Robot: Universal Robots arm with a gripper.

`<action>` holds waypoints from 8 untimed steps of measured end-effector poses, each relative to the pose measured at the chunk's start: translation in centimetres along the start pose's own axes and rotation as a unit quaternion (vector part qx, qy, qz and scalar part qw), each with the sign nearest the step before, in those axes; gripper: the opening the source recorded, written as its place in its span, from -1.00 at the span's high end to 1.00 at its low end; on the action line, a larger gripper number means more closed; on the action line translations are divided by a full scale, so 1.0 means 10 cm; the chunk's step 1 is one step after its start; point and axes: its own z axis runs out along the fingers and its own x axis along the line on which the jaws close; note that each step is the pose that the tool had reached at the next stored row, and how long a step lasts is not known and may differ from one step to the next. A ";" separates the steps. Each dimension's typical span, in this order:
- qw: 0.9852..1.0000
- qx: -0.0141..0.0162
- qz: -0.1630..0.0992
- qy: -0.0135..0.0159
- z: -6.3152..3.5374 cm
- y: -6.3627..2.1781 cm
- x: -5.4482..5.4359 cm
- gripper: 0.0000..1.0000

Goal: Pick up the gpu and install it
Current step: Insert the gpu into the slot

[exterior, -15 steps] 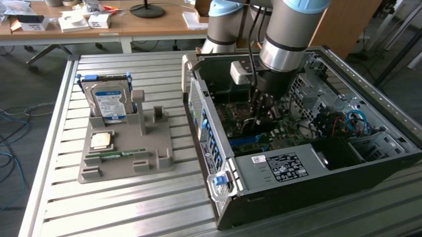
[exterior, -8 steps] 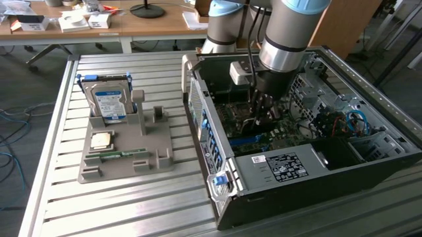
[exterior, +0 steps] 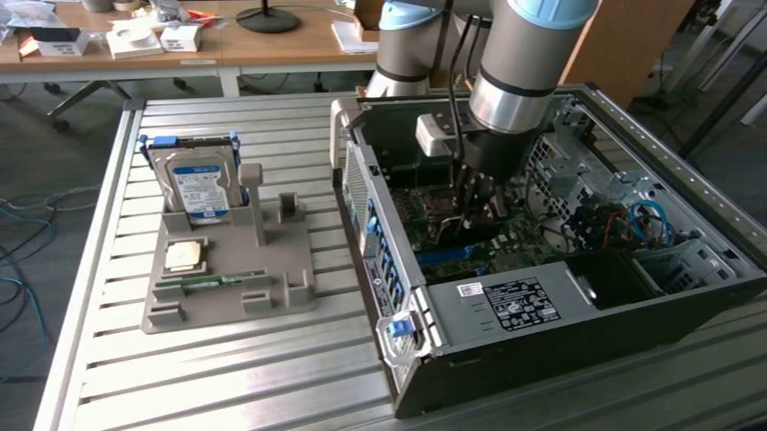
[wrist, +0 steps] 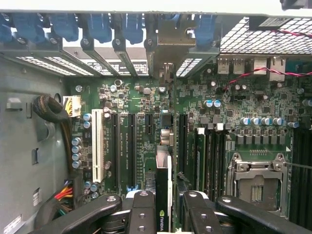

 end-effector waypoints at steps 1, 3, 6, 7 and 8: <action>1.000 0.000 0.000 0.000 0.001 0.000 0.00 0.47; 1.000 0.000 0.000 0.000 0.007 0.000 0.00 0.47; 1.000 0.000 0.000 0.000 0.013 0.001 0.00 0.47; 1.000 0.000 0.000 0.000 0.013 0.001 0.00 0.47; 1.000 0.000 0.000 0.000 0.014 0.001 0.00 0.47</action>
